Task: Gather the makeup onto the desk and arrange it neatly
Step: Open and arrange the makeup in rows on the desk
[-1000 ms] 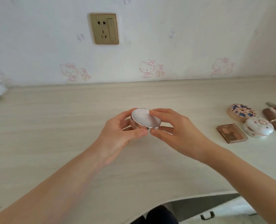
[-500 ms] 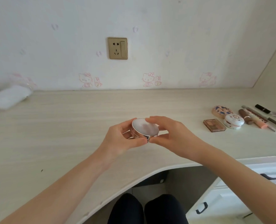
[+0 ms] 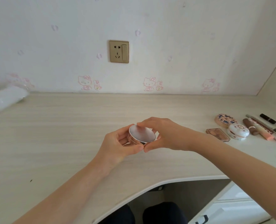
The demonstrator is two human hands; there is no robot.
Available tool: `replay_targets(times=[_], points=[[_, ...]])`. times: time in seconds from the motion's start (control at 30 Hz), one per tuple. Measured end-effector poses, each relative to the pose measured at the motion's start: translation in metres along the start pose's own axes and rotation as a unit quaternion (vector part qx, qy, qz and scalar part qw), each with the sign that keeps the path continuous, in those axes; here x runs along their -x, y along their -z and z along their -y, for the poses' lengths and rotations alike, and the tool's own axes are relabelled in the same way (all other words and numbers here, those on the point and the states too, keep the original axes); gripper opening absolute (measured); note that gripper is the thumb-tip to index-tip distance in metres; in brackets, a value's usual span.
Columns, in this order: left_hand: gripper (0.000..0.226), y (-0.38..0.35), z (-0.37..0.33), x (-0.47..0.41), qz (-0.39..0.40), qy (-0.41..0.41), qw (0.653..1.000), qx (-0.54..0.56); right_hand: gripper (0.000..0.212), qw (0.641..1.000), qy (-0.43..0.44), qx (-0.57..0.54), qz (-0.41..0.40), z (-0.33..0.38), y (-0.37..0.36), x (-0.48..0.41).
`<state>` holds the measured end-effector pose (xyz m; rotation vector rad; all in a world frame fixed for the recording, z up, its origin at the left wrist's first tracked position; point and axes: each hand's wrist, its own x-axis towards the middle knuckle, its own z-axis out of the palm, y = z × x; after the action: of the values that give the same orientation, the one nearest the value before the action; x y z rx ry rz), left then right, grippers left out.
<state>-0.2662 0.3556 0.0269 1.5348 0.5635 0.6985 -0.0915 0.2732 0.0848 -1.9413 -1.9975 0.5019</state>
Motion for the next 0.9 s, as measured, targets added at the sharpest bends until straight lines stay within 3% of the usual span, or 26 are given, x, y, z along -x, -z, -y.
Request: replay_targets(times=[0.63, 0.9], points=[[0.073, 0.0034, 0.0106, -0.0049, -0.030, -0.008, 1.000, -0.004, 0.071, 0.999, -0.038, -0.010, 0.019, 0.0039, 0.0030, -0.0058], [0.069, 0.0045, 0.0097, -0.0042, -0.037, -0.001, 0.999, -0.006, 0.057, 0.999, -0.034, -0.007, 0.020, 0.0047, 0.0076, -0.0073]])
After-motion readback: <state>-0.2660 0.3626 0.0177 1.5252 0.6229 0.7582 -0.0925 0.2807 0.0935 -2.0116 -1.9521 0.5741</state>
